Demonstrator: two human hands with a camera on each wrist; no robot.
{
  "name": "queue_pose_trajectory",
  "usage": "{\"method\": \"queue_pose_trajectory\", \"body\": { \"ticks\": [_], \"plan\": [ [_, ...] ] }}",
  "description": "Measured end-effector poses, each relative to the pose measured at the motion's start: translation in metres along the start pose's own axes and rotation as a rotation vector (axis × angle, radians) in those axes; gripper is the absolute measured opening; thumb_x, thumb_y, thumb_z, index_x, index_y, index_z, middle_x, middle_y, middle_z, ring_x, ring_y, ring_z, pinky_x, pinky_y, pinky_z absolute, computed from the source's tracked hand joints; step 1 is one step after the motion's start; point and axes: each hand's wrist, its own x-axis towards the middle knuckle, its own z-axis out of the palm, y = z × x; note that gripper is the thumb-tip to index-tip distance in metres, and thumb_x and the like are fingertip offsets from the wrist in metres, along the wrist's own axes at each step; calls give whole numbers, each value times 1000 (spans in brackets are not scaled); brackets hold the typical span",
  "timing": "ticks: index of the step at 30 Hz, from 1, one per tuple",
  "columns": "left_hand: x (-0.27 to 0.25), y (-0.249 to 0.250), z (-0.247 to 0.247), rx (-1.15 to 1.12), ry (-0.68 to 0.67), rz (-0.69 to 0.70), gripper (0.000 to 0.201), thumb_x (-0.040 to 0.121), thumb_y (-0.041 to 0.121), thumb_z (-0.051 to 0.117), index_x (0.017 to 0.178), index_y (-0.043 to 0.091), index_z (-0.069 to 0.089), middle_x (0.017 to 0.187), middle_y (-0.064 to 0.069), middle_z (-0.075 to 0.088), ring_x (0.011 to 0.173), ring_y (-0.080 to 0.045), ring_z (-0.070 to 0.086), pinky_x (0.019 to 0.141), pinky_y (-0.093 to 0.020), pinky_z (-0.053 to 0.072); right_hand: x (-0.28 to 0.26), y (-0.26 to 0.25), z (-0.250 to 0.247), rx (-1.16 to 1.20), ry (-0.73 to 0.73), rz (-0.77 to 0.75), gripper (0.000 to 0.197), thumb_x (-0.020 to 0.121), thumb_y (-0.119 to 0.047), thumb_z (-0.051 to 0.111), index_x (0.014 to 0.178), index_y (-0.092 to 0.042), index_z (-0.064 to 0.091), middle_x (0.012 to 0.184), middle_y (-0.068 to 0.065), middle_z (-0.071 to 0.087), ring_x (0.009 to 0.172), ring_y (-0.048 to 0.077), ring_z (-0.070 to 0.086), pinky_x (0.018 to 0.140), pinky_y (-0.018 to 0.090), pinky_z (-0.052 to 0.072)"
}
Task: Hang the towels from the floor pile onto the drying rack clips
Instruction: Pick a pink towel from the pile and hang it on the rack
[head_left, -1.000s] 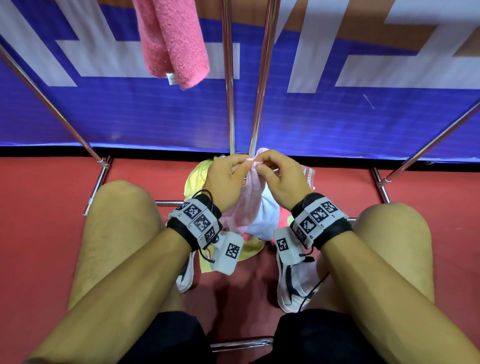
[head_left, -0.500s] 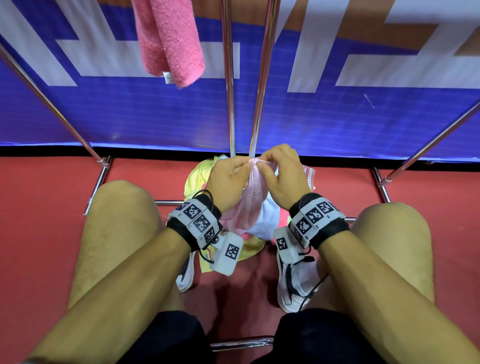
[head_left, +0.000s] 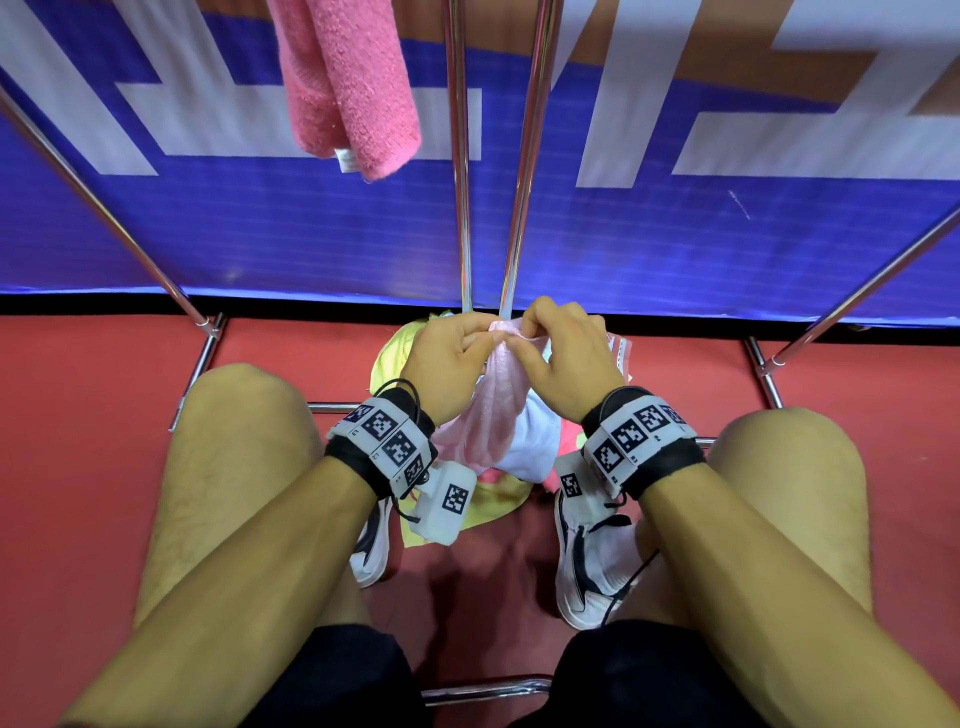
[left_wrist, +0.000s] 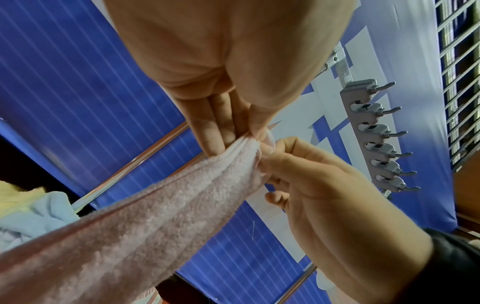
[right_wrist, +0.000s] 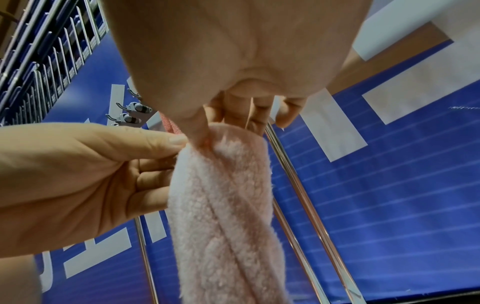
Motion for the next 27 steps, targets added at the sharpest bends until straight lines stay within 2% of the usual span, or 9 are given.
{"method": "queue_pose_trajectory", "body": {
  "ticks": [6, 8, 10, 15, 18, 20, 23, 25, 27],
  "plan": [
    [5, -9, -4, 50, 0, 9, 21, 86, 33, 56, 98, 32, 73, 86, -32, 68, 81, -52, 65, 74, -65, 54, -1, -2, -2, -21, -117, 52, 14, 90, -32, 62, 84, -22, 55, 80, -8, 63, 91, 12, 45, 79, 30, 18],
    [6, -12, -4, 63, -17, 21, 23, 84, 38, 55, 100, 36, 73, 85, -37, 63, 71, -37, 65, 75, -65, 54, -1, -2, -3, 36, -93, 87, 14, 88, -32, 65, 80, -26, 55, 78, -8, 63, 90, 12, 46, 80, 29, 19],
    [6, -13, -4, 47, -33, 33, 24, 84, 37, 55, 100, 40, 73, 86, -37, 64, 75, -27, 60, 77, -65, 53, -1, -1, -4, 85, -64, 111, 17, 86, -30, 68, 76, -29, 54, 77, -8, 64, 88, 12, 48, 82, 28, 21],
    [5, -11, -4, 18, -35, 37, 28, 87, 26, 55, 103, 40, 73, 85, -22, 73, 77, -26, 59, 76, -70, 51, -2, -3, -8, 149, -17, 126, 21, 82, -20, 70, 76, -32, 53, 76, -11, 62, 87, 12, 51, 86, 27, 23],
    [7, -15, -4, 25, -23, 45, 30, 90, 16, 54, 105, 34, 73, 83, -21, 73, 73, -36, 65, 77, -67, 52, -1, -2, -10, 148, -59, 109, 24, 82, -23, 71, 71, -33, 53, 76, -13, 63, 89, 12, 50, 84, 23, 22],
    [8, -18, -4, 39, -11, 43, 28, 91, 12, 54, 109, 27, 69, 73, -12, 72, 66, -40, 62, 74, -59, 57, -1, -2, -9, 118, -94, 102, 20, 83, -28, 72, 71, -33, 56, 78, -13, 65, 92, 12, 51, 82, 23, 22],
    [7, -19, -6, 101, -32, 75, 37, 93, 0, 52, 123, 21, 61, 55, 9, 54, 53, -13, 44, 57, -28, 44, -1, -1, -7, 70, -132, 109, 18, 84, -34, 71, 70, -33, 60, 72, -19, 61, 94, 11, 50, 87, 31, 24],
    [4, -15, -5, 170, -60, 113, 39, 93, -2, 51, 125, 19, 62, 61, 15, 56, 55, -3, 49, 62, -13, 40, -1, 0, -7, 48, -130, 121, 20, 83, -35, 71, 67, -33, 61, 66, -20, 56, 91, 11, 49, 87, 32, 26],
    [4, -14, -5, 242, -52, 132, 34, 93, 0, 54, 116, 22, 67, 85, 17, 66, 74, 4, 61, 73, -9, 44, -1, 1, -6, 65, -108, 119, 20, 82, -35, 74, 67, -34, 62, 64, -20, 54, 88, 10, 48, 83, 29, 24]
  ]
}}
